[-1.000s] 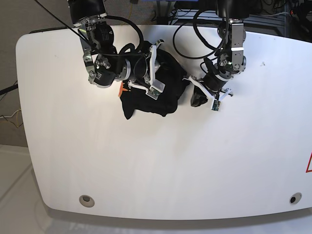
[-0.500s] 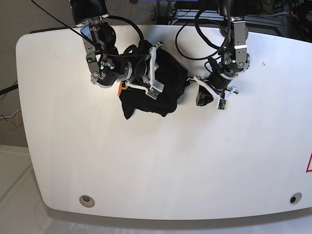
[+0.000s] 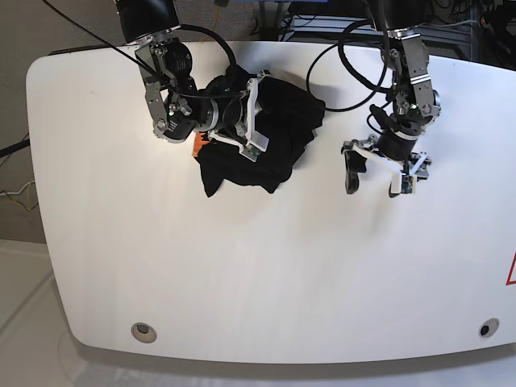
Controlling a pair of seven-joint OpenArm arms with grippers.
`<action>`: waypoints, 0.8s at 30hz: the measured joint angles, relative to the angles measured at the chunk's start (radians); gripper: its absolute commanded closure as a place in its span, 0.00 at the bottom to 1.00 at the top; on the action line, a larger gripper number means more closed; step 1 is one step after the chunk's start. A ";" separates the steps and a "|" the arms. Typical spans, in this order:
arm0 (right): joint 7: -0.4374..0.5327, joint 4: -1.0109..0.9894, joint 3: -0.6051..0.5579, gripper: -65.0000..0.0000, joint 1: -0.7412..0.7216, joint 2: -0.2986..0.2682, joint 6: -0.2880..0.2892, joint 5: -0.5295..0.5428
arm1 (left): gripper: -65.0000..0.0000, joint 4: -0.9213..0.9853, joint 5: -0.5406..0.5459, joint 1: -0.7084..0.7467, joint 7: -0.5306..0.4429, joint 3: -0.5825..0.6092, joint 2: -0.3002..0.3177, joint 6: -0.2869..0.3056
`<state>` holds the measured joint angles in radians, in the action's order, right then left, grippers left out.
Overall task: Fold the T-shirt properly
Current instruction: 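Press the right gripper onto the bundle while the left gripper releases, then move the left gripper over the bundle and grasp its edge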
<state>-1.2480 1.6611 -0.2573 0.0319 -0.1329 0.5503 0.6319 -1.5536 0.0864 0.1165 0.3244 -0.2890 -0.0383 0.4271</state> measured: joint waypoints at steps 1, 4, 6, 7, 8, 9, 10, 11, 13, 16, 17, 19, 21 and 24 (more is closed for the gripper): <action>0.000 0.000 0.000 1.00 0.000 0.000 0.000 0.000 | 0.16 -0.011 0.001 0.000 0.000 -0.001 0.001 0.000; 0.003 0.001 0.000 1.00 0.000 0.000 0.000 0.000 | 0.16 -0.034 0.001 0.000 0.001 -0.004 0.006 0.001; 0.003 0.002 0.000 1.00 0.000 0.002 0.000 0.000 | 0.16 -0.045 0.000 0.003 0.001 -0.004 0.015 0.007; 0.003 0.002 0.000 1.00 0.000 0.006 0.000 0.000 | 0.16 -0.048 0.000 0.004 0.001 -0.004 0.019 0.008; 0.000 0.002 0.000 1.00 0.000 0.010 0.000 0.000 | 0.16 -0.056 0.000 0.005 0.000 -0.004 0.025 0.007; -0.005 0.002 0.005 1.00 -0.001 0.020 0.000 0.000 | 0.16 -0.060 0.001 0.005 0.000 -0.005 0.027 0.005; -0.012 0.002 0.005 1.00 -0.005 0.026 0.000 -0.003 | 0.16 -0.061 0.000 0.005 0.000 -0.008 0.027 0.001; -0.012 0.002 0.005 1.00 -0.008 0.031 -0.001 -0.005 | 0.16 -0.064 0.000 0.009 0.000 -0.009 0.028 0.000; -0.012 0.002 0.001 1.00 -0.014 0.039 -0.001 -0.008 | 0.16 -0.069 0.000 0.020 -0.002 -0.008 0.027 0.000; -0.013 0.022 -0.001 1.00 -0.022 0.048 -0.001 -0.005 | 0.16 -0.074 0.001 0.050 -0.001 0.008 0.026 0.000; -0.011 0.035 -0.001 1.00 -0.022 0.047 -0.001 -0.005 | 0.16 -0.074 0.000 0.058 0.002 0.015 0.025 0.001; -0.013 0.065 0.000 1.00 -0.020 0.047 0.000 0.000 | 0.16 -0.074 -0.001 0.072 0.005 0.030 0.022 0.002; -0.020 0.101 0.002 1.00 -0.019 0.043 -0.001 -0.002 | 0.16 -0.074 0.000 0.081 0.005 0.043 0.019 0.004; -0.047 0.143 0.002 1.00 -0.029 0.044 0.000 -0.004 | 0.16 -0.074 0.000 0.086 0.004 0.057 0.017 0.005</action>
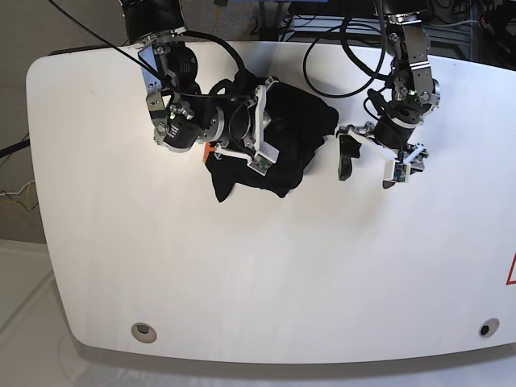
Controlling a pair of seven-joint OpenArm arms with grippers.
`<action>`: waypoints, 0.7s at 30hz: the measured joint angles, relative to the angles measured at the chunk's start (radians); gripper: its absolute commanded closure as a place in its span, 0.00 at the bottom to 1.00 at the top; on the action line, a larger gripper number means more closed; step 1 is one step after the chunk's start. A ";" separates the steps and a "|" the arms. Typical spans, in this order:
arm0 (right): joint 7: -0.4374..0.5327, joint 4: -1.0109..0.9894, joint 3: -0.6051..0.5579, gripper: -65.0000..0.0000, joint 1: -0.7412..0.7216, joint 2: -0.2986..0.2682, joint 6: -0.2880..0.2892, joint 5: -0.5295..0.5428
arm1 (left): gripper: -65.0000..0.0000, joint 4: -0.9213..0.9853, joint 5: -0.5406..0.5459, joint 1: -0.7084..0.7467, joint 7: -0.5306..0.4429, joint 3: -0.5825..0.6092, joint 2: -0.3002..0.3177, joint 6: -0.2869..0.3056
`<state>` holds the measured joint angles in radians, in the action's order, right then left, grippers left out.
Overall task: Fold the T-shirt properly
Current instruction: 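Move the left gripper over the bundle and grasp its edge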
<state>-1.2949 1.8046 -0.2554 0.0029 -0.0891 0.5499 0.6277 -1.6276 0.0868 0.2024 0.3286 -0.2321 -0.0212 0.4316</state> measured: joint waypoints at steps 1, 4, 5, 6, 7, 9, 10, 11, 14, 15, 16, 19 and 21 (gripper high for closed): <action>-0.006 0.014 0.000 1.00 -0.008 0.002 0.000 0.001 | 0.16 0.000 0.000 0.000 0.000 0.000 -0.001 0.000; -0.026 0.034 0.002 1.00 -0.024 0.014 0.000 0.002 | 0.16 -0.002 0.000 0.000 -0.002 -0.001 -0.011 -0.002; -0.026 0.036 0.002 1.00 -0.028 0.017 0.000 0.000 | 0.16 -0.003 0.000 0.000 -0.003 -0.001 -0.013 -0.002; -0.027 0.041 0.002 1.00 -0.033 0.021 0.000 0.002 | 0.16 -0.003 0.000 0.001 -0.003 -0.001 -0.013 -0.001; -0.035 0.043 0.000 1.00 -0.036 0.025 0.000 0.003 | 0.16 -0.005 0.000 0.002 -0.003 -0.001 -0.014 -0.001; -0.037 0.046 0.000 1.00 -0.038 0.028 0.000 0.004 | 0.16 -0.013 -0.002 0.003 0.001 0.000 -0.017 -0.001; -0.037 0.047 0.000 1.00 -0.039 0.029 0.000 0.004 | 0.16 -0.018 -0.001 0.003 0.000 -0.001 -0.017 0.000; -0.037 0.047 0.000 1.00 -0.039 0.028 0.000 0.004 | 0.16 -0.027 -0.001 0.003 0.001 0.000 -0.017 -0.001; -0.044 0.060 0.001 1.00 -0.040 0.028 0.000 0.002 | 0.16 -0.061 -0.001 0.005 -0.001 -0.001 -0.017 -0.002; -0.047 0.066 0.001 1.00 -0.041 0.028 0.000 -0.001 | 0.16 -0.076 -0.001 0.005 -0.001 -0.001 -0.017 -0.002; -0.050 0.077 0.001 1.00 -0.044 0.028 0.000 0.000 | 0.16 -0.085 0.000 0.005 -0.003 -0.001 -0.017 -0.001; -0.048 0.102 0.024 1.00 -0.055 0.029 0.000 0.003 | 0.16 -0.107 0.000 0.006 0.003 0.004 -0.017 -0.001; -0.041 0.109 0.063 1.00 -0.065 0.034 0.000 0.007 | 0.16 -0.125 -0.003 0.006 0.030 0.016 -0.017 -0.003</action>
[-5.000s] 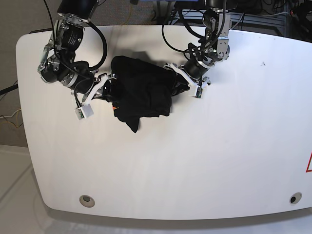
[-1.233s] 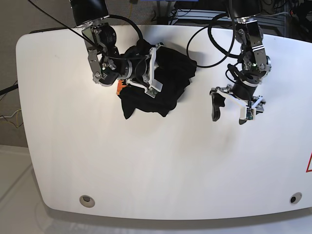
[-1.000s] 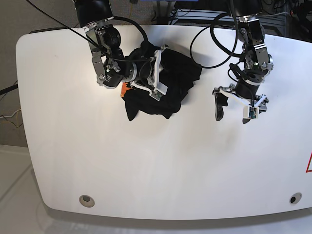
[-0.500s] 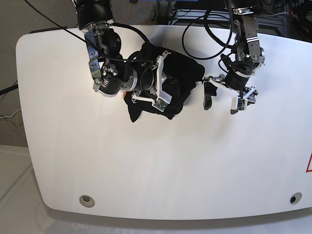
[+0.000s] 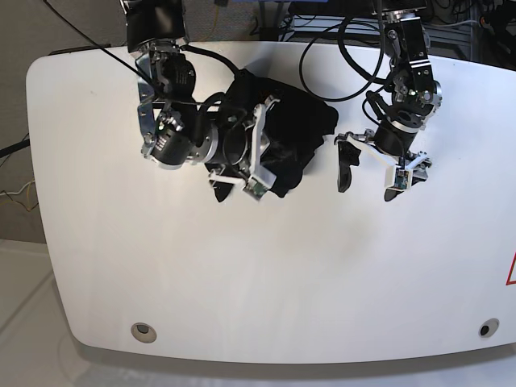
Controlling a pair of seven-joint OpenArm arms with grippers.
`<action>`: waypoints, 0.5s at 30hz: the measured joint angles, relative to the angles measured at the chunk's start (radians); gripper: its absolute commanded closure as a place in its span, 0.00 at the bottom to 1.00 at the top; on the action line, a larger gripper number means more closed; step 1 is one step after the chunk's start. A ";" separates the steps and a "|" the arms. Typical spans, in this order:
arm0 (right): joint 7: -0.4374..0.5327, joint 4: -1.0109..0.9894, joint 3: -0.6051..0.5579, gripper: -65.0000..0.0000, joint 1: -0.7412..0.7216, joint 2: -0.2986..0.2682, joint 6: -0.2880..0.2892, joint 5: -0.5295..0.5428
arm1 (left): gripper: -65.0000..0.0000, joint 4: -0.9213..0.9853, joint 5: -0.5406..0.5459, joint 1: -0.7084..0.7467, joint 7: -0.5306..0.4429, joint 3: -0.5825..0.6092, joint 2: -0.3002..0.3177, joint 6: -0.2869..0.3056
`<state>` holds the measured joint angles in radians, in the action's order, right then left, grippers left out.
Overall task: Fold the T-shirt properly
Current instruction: 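Move the left gripper over the bundle and grasp its edge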
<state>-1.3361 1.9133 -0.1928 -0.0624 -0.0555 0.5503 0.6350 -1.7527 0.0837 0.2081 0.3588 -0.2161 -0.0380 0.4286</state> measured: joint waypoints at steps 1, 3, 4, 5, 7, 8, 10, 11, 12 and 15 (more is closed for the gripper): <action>0.001 0.002 0.016 1.00 -0.005 0.000 0.000 0.000 | 0.16 -0.007 0.001 0.000 0.018 0.007 0.000 -0.002; -0.002 0.002 0.064 1.00 -0.010 0.000 0.000 -0.002 | 0.16 -0.023 -0.002 0.002 0.043 0.018 0.000 -0.001; 0.001 0.003 0.087 1.00 -0.013 -0.003 0.000 -0.005 | 0.16 -0.032 -0.002 0.003 0.047 0.027 0.000 -0.001; 0.000 0.002 0.114 1.00 -0.013 -0.006 -0.001 -0.003 | 0.16 -0.038 -0.001 0.005 0.047 0.032 0.000 -0.001; -0.002 0.002 0.159 1.00 -0.015 -0.010 0.000 -0.008 | 0.16 -0.051 0.000 0.006 0.048 0.052 0.000 0.000; -0.005 0.001 0.179 1.00 -0.019 -0.012 0.000 -0.009 | 0.16 -0.055 0.000 0.007 0.049 0.062 0.000 0.000; -0.008 0.000 0.210 1.00 -0.025 -0.022 -0.001 -0.020 | 0.17 -0.066 0.001 0.019 0.048 0.083 0.000 0.000; -0.006 0.001 0.220 1.00 -0.030 -0.030 0.000 -0.022 | 0.20 -0.072 0.004 0.026 0.048 0.093 0.000 0.001; -0.007 0.001 0.226 1.00 -0.034 -0.035 0.000 -0.022 | 0.25 -0.083 0.005 0.040 0.048 0.114 0.000 -0.002; -0.002 0.001 0.245 1.00 -0.037 -0.039 -0.001 -0.020 | 0.48 -0.112 -0.002 0.086 0.057 0.167 0.003 -0.002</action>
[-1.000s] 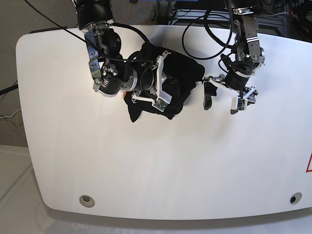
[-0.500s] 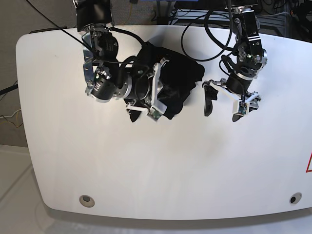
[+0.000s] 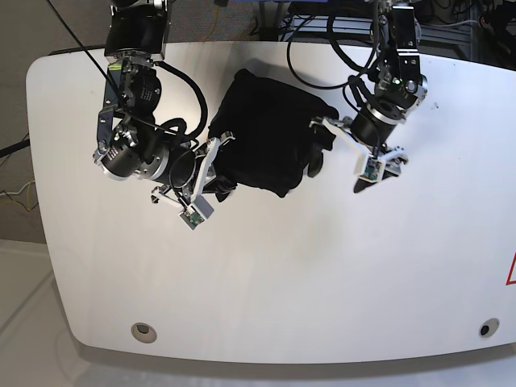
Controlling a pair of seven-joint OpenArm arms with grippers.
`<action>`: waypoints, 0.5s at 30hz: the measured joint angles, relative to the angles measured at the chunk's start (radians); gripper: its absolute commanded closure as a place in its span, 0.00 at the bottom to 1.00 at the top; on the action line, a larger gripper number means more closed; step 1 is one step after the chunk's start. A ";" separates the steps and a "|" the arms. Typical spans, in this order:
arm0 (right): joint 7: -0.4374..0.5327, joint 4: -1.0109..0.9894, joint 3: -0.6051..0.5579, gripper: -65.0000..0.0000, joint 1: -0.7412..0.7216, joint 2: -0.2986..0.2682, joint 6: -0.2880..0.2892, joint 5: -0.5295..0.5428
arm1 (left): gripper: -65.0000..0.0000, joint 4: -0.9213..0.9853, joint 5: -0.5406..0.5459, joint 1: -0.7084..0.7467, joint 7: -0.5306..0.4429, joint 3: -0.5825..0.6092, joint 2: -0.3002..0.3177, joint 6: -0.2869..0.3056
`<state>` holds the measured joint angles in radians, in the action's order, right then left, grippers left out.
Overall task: Fold the T-shirt properly
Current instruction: 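Move the left gripper over the bundle and grasp its edge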
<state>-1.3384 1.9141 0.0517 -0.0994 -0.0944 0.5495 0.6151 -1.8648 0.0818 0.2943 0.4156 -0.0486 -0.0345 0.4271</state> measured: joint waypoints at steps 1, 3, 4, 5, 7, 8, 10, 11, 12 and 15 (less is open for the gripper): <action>-0.001 0.000 0.006 1.00 0.002 0.000 0.000 0.001 | 0.56 -0.008 0.002 0.013 0.004 0.012 -0.001 0.002; -0.001 0.000 0.005 1.00 0.003 -0.005 0.000 0.001 | 0.74 -0.031 0.001 0.036 0.006 0.048 -0.001 0.001; -0.001 -0.002 0.005 1.00 0.003 -0.007 0.000 0.003 | 0.83 -0.040 0.005 0.043 0.005 0.056 -0.001 0.006; -0.002 -0.003 0.006 1.00 0.003 -0.008 0.000 0.008 | 0.91 -0.047 0.009 0.051 0.003 0.063 -0.002 0.013; -0.001 -0.003 0.006 1.00 0.002 -0.010 0.000 0.010 | 1.00 -0.053 0.008 0.056 0.002 0.068 -0.005 0.011; -0.001 -0.003 0.006 1.00 0.003 -0.012 0.000 0.009 | 1.00 -0.053 0.008 0.055 0.003 0.068 -0.005 0.011; -0.002 -0.003 0.006 1.00 0.003 -0.015 0.000 0.009 | 1.00 -0.053 0.008 0.055 0.003 0.064 -0.004 0.002; -0.002 -0.004 0.006 1.00 0.003 -0.016 0.000 0.009 | 0.99 -0.053 0.007 0.055 0.003 0.063 -0.003 0.000; -0.002 -0.004 0.006 1.00 0.003 -0.016 0.000 0.009 | 1.00 -0.053 0.007 0.056 0.003 0.063 -0.003 -0.001; 0.001 -0.017 0.006 1.00 -0.001 -0.016 0.000 0.010 | 1.00 -0.053 0.005 0.072 0.002 0.066 -0.002 -0.001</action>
<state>-1.3376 1.8973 0.0578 -0.1001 -0.1104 0.5499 0.6254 -1.9182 0.0864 0.3664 0.4175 0.0170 -0.0364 0.4259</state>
